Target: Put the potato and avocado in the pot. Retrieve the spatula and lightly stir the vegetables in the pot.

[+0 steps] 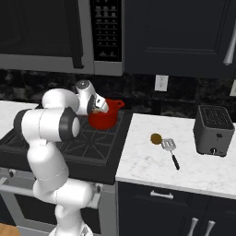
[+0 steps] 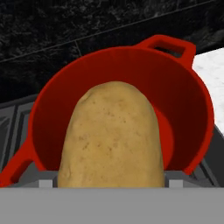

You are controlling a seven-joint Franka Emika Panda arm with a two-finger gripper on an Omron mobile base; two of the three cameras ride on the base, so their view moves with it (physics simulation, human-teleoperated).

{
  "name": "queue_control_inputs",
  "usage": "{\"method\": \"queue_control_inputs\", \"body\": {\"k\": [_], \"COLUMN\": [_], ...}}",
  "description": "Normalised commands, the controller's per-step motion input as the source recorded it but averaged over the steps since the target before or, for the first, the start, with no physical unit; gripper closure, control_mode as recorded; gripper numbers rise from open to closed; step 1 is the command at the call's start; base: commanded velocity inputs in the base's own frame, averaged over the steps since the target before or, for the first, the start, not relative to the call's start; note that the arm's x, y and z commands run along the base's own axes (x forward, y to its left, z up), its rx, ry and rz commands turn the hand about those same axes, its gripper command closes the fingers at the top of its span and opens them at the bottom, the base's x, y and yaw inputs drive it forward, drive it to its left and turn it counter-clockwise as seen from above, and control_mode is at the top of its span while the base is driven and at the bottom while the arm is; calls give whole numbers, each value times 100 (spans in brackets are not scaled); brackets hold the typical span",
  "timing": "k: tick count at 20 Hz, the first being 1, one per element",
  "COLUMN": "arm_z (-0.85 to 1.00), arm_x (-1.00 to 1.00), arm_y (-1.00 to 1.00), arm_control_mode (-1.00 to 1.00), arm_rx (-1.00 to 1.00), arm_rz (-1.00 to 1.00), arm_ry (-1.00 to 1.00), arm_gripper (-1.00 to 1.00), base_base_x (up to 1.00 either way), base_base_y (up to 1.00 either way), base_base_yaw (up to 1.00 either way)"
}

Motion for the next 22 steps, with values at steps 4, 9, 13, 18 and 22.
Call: {"method": "queue_control_inputs", "body": {"k": [4, 9, 13, 18, 22], "arm_z": [-6, -17, -24, -20, -16], "arm_x": [32, 31, 22, 21, 17], "arm_y": [0, 0, 0, 0, 0], "arm_control_mode": [-100, -100, -100, -100, -100], "arm_rx": [0, 0, 0, 0, 0], "arm_rz": [-5, -4, -2, -1, -1], "arm_ry": [1, 3, 3, 2, 1], "arm_gripper": [100, 100, 100, 100, 100], "base_base_x": [0, 0, 0, 0, 0], "base_base_y": [0, 0, 0, 0, 0], "base_base_yaw": [0, 0, 0, 0, 0]}}
